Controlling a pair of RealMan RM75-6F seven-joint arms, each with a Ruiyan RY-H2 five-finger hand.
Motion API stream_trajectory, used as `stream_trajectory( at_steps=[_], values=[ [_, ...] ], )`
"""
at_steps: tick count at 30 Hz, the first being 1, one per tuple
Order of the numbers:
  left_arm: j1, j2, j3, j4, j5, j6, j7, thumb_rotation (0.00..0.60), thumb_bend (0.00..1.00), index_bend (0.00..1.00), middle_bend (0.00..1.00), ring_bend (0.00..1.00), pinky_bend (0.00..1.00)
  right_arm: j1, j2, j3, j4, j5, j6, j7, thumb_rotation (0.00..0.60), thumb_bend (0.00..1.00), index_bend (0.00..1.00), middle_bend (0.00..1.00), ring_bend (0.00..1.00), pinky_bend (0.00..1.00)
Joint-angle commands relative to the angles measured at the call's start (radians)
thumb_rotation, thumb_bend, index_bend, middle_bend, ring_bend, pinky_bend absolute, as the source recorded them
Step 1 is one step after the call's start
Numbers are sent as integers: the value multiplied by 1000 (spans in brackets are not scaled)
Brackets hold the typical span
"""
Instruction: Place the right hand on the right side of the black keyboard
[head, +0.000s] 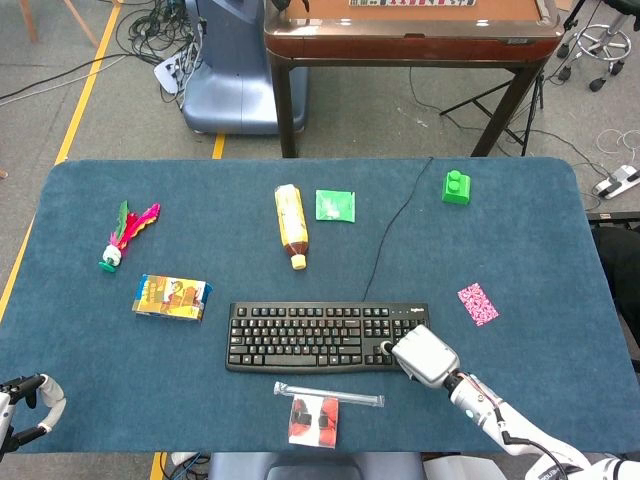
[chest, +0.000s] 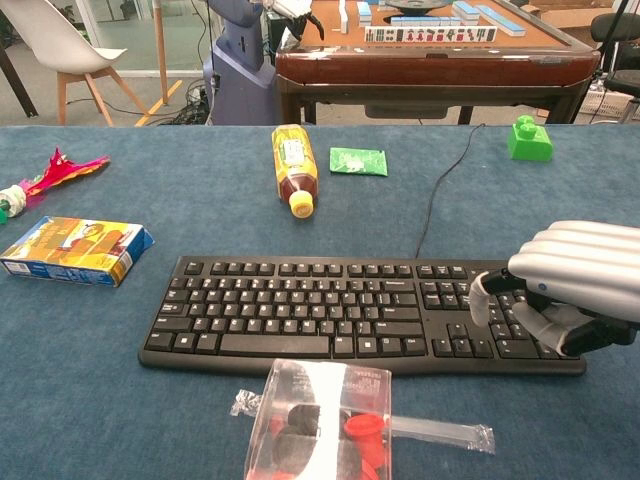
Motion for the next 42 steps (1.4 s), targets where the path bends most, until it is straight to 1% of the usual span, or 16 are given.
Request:
stream_trajectory(
  at_steps=[1,12,33,37,42],
  values=[
    [0,1,-1,1,-2,-1,-3,600,297,600,658,655,894,9,-8,-3,-3,18,-10,-19,600,1000,371,1000,1000,1000],
    [1,3,-3,1,-9,-6,-8,600,297,601,658,655,894,20,-9,-27,-12,58,-16,-57,600,1000,371,1000,1000,1000],
    [3,6,-6,4,-11,-3,-21,600,298,603,658,656,894,45,-38,-48,7,114,-21,-95,600,1000,371,1000,1000,1000],
    [3,6,-6,3,-8,-3,-20,600,298,603,658,655,894,38,-21,-53,-13,82,15,-70,600,1000,371,1000,1000,1000],
    [4,5,-3,1,0,-1,-11,600,297,603,658,655,894,7,47,-68,-58,-27,119,0,600,1000,371,1000,995,1000]
  ],
)
